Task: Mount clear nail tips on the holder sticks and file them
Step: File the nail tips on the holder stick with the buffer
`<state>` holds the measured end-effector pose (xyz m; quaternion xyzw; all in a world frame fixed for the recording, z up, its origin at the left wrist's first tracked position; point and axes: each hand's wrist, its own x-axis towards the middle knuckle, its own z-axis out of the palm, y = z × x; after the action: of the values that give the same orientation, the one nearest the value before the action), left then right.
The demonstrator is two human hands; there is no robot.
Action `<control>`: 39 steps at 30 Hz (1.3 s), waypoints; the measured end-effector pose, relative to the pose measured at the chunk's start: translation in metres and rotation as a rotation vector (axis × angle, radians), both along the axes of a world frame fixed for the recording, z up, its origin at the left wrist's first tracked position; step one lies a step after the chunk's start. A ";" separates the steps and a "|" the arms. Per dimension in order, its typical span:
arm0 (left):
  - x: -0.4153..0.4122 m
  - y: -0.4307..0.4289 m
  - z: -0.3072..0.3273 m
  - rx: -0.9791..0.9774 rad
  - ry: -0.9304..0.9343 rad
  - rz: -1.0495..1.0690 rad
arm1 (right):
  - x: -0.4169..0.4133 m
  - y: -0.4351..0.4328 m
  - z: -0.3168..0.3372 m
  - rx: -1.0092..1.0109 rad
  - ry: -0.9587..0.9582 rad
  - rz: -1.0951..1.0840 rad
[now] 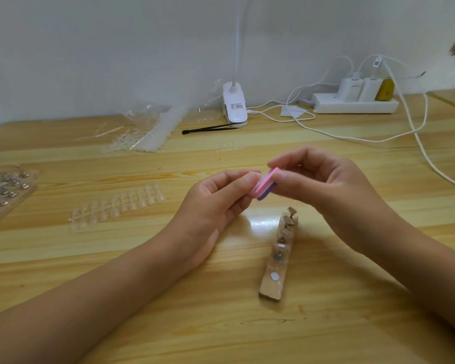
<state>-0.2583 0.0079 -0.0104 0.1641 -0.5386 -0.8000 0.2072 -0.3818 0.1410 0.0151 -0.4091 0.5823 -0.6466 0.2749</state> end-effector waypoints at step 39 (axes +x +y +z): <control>0.001 0.001 -0.002 -0.117 0.033 -0.064 | -0.013 0.005 0.005 0.054 0.013 0.160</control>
<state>-0.2570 0.0090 -0.0120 0.1214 -0.5858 -0.7760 0.1997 -0.3953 0.1465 0.0202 -0.4510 0.5667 -0.6040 0.3328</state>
